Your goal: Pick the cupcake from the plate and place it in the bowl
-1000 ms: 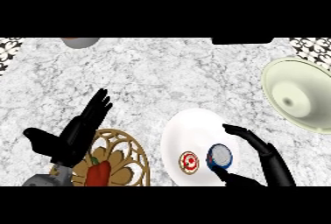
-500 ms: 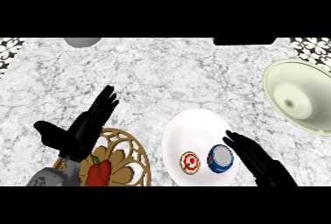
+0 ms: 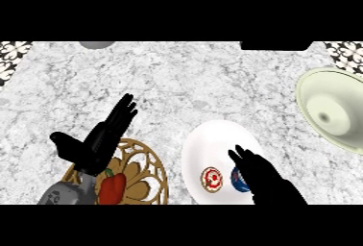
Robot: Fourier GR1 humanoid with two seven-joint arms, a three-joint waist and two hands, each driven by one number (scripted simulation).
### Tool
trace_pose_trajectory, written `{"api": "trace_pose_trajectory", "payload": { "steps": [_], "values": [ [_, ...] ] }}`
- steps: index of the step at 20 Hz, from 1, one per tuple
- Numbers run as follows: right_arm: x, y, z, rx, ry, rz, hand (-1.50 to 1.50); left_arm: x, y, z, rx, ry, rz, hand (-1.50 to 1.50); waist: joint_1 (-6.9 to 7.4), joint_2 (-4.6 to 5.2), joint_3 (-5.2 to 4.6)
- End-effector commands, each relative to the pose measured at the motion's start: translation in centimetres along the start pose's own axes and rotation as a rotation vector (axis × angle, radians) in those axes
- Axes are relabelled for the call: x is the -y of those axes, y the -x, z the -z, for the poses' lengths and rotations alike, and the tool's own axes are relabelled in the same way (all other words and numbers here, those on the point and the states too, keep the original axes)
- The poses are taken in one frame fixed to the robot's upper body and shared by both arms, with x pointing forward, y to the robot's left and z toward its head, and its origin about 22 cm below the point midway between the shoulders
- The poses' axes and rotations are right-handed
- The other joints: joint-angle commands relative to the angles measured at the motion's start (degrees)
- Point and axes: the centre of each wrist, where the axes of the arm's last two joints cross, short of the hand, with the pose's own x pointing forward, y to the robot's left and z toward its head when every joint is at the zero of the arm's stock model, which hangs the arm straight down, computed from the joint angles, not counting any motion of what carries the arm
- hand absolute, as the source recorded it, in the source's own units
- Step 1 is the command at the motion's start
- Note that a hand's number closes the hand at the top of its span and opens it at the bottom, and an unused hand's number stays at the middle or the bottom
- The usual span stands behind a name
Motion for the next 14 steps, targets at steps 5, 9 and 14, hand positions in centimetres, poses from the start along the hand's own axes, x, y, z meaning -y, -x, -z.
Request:
{"api": "trace_pose_trajectory", "payload": {
  "steps": [5,9,14],
  "values": [
    [-2.5,-5.0,2.8,-0.206,-0.123,-0.091,-1.50,-0.2,0.3,0.1,-0.011,-0.008,0.004,0.00,-0.02,-0.02,0.18],
    [-1.4,-3.9,5.2,-0.225,-0.166,-0.082,-1.50,-1.5,0.9,0.0,-0.011,-0.005,-0.004,0.00,-0.17,0.11,0.21],
    [-1.9,-3.9,5.3,-0.277,-0.223,-0.129,-1.50,0.0,0.8,0.8,-0.004,0.002,-0.002,0.00,-0.60,0.01,0.22]
  ]
}}
